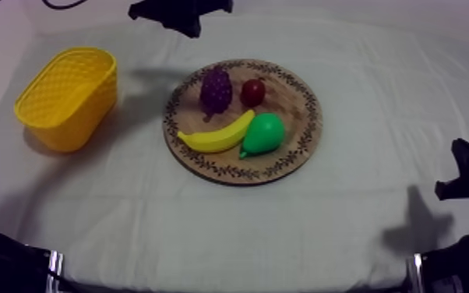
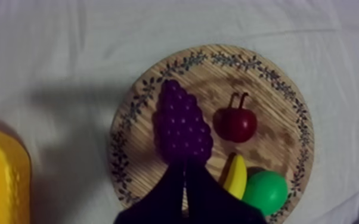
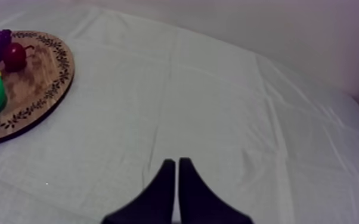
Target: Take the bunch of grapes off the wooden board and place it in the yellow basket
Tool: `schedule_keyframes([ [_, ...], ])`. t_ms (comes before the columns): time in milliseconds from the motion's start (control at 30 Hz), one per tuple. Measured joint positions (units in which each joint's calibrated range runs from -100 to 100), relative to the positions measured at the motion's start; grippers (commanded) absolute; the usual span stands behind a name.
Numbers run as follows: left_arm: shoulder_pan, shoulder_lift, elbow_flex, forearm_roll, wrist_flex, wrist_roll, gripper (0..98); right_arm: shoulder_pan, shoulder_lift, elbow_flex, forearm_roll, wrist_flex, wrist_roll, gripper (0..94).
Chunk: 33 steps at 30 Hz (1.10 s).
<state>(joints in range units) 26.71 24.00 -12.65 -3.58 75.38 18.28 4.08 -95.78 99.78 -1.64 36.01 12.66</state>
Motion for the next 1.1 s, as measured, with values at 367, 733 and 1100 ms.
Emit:
schedule_keyframes([
  [367,0.61,0.51,0.85,0.79,-0.48,2.84,32.3,0.00,0.00,0.00,0.00,0.00,0.00,0.3],
  [733,0.01,-0.44,4.83,2.07,-5.96,1.27,75.5,0.00,0.00,0.00,0.00,0.00,0.00,0.3],
  [1100,0.48,-0.28,4.97,1.61,-6.16,1.52,86.8,0.00,0.00,0.00,0.00,0.00,0.00,0.3],
])
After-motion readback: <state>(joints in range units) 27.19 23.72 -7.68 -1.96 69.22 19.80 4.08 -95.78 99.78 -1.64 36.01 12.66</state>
